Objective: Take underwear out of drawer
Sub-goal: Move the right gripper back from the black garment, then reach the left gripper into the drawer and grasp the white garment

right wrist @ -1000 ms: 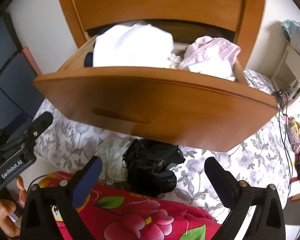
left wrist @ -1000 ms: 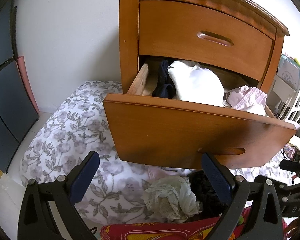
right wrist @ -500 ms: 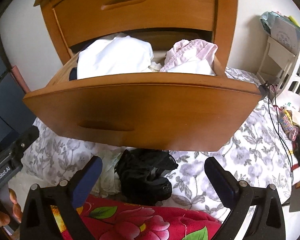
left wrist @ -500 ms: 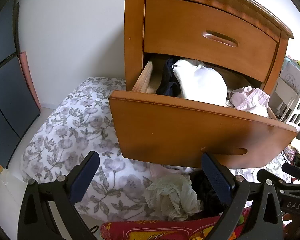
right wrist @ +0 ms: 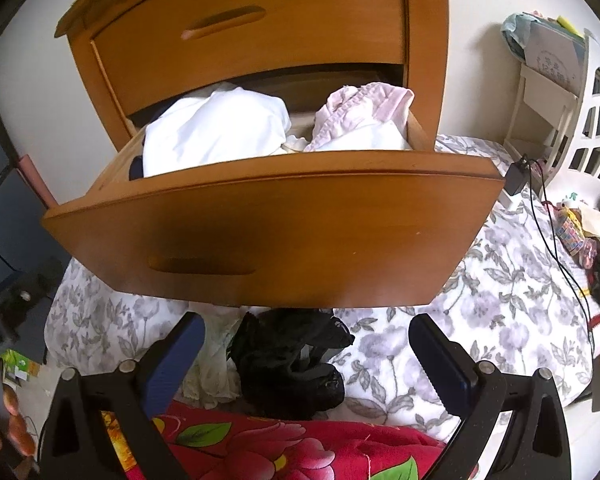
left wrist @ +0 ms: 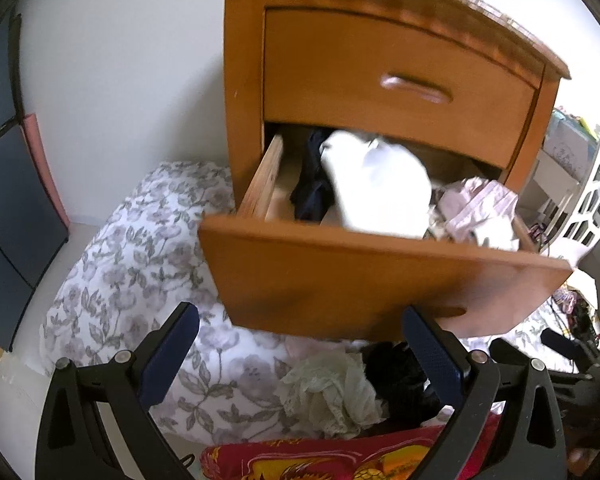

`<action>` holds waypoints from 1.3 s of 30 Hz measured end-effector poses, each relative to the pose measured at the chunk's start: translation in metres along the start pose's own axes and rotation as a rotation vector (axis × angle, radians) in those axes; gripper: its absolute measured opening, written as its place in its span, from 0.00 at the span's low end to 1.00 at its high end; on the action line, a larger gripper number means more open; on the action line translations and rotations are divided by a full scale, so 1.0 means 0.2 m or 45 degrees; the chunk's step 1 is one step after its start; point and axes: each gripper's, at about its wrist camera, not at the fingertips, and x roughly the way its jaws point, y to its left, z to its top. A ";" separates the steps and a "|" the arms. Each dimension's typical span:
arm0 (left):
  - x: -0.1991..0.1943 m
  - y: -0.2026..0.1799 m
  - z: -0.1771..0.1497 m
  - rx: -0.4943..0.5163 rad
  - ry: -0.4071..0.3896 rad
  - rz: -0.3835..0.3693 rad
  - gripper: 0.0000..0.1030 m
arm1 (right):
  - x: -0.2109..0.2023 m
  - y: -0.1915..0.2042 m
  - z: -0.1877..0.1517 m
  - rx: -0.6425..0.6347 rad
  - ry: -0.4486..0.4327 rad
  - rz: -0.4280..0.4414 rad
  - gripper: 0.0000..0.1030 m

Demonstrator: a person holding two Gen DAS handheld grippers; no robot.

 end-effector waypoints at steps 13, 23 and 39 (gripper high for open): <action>-0.02 -0.03 0.42 0.000 0.012 -0.133 0.98 | -0.01 -0.01 0.03 -0.007 -0.062 -0.029 1.00; 0.31 -0.05 0.59 -0.036 0.281 -0.152 0.98 | 0.00 -0.03 0.02 0.016 -0.058 0.001 1.00; 0.71 -0.24 0.66 -0.157 0.521 -0.237 0.93 | 0.01 -0.05 0.02 0.042 -0.061 0.044 1.00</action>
